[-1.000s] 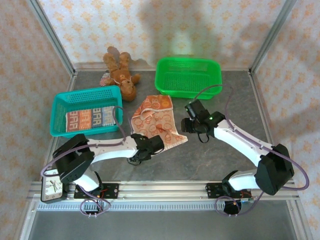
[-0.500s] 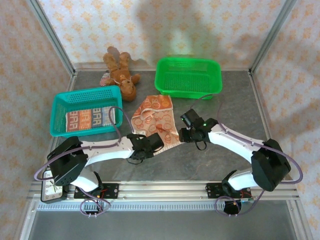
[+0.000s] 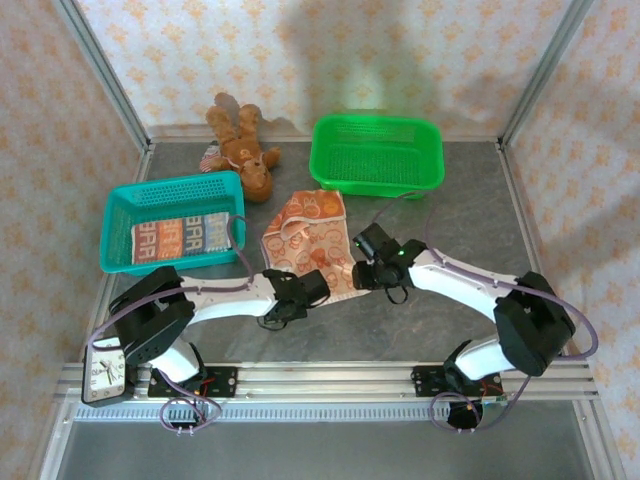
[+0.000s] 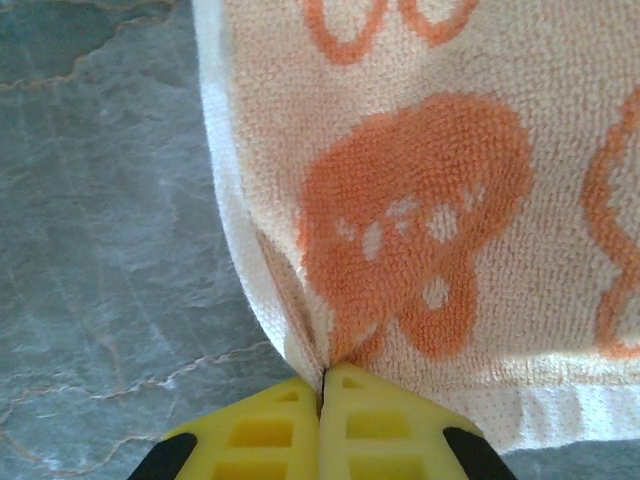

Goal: Fold and stack the towels

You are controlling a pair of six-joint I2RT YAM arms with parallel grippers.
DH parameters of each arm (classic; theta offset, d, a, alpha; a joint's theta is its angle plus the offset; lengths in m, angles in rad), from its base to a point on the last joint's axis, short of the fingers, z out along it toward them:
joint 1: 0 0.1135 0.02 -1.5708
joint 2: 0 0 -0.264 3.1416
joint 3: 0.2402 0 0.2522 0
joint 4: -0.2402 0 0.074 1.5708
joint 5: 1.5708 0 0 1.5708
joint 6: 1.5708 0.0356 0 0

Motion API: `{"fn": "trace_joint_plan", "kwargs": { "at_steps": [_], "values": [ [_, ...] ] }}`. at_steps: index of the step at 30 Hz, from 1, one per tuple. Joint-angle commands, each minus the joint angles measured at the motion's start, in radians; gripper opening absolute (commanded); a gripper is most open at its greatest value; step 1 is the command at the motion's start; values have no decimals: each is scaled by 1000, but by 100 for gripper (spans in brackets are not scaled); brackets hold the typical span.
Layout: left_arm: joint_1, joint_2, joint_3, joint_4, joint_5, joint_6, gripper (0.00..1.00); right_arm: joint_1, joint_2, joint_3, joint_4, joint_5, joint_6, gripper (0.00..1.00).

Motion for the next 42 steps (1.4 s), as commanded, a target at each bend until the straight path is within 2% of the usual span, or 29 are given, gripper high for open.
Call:
{"fn": "trace_joint_plan", "kwargs": {
  "at_steps": [1, 19, 22, 24, 25, 26, 28, 34, 42],
  "values": [
    [11, -21, -42, -66, -25, -10, 6, 32, 30, -22, 23, 5, 38, 47],
    [11, -11, -29, -56, -15, 9, 7, 49, 148, -81, 112, 1, 103, 40],
    [11, -13, -29, -56, -17, 12, 7, 49, 156, -81, 136, 34, 93, 31],
    [11, -15, -25, -59, -19, 19, 6, 49, 156, -77, 148, 37, 87, 9],
    [11, -19, -23, -65, -22, 23, 6, 49, 150, -73, 148, 36, 87, 4],
    [11, -25, -16, -72, -28, 27, 4, 49, 138, -71, 148, 40, 86, 0],
    [11, -41, -2, -94, -41, 37, 0, 49, 99, -69, 143, 46, 85, 0],
    [15, -163, 125, -235, -135, 87, 0, 49, -71, -20, 64, 77, 97, 0],
    [70, -322, 423, -402, -261, 243, 0, 49, -280, 183, -32, 152, 80, 0]
  ]
}}
